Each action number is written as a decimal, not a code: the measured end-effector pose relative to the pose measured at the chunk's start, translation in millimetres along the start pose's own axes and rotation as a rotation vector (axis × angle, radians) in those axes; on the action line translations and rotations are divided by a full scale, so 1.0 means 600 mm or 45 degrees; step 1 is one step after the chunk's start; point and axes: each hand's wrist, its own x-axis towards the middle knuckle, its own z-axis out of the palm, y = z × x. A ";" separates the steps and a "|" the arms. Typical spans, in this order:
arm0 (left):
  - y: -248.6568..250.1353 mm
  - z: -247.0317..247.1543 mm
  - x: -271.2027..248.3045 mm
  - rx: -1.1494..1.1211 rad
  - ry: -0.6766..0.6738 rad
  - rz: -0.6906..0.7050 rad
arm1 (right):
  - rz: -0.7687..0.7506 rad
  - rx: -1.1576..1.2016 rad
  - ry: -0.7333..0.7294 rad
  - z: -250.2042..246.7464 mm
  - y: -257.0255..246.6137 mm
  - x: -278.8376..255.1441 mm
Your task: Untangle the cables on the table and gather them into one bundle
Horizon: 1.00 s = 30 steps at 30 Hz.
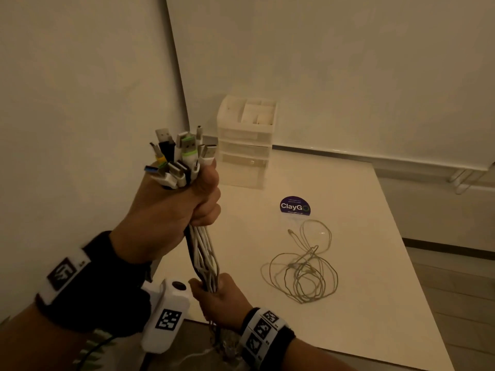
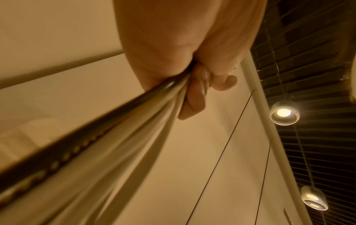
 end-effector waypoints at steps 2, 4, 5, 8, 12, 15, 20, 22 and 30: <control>-0.014 -0.001 0.008 -0.022 0.049 -0.011 | -0.022 -0.037 0.017 0.001 0.014 0.002; -0.025 -0.002 0.014 -0.034 0.071 -0.025 | -0.008 -0.065 0.020 -0.007 0.022 0.004; -0.030 -0.002 0.015 -0.035 0.076 -0.041 | 0.019 -0.080 -0.008 -0.014 0.024 0.005; -0.046 0.001 0.015 -0.014 0.068 -0.083 | 0.001 -0.247 -0.243 -0.048 0.022 0.003; -0.058 0.006 0.016 0.005 0.125 -0.094 | 0.027 -0.580 -0.507 -0.142 0.023 0.004; -0.061 0.011 0.021 0.011 0.192 -0.103 | 0.170 -0.735 -0.405 -0.245 0.052 0.029; -0.066 0.017 0.029 0.015 0.290 -0.066 | 0.337 -1.178 0.067 -0.360 0.149 0.107; -0.069 0.021 0.033 0.034 0.312 -0.046 | 0.545 -1.317 -0.047 -0.373 0.188 0.112; -0.078 0.033 0.051 0.068 0.424 0.014 | 0.926 -0.999 -0.097 -0.400 0.230 0.075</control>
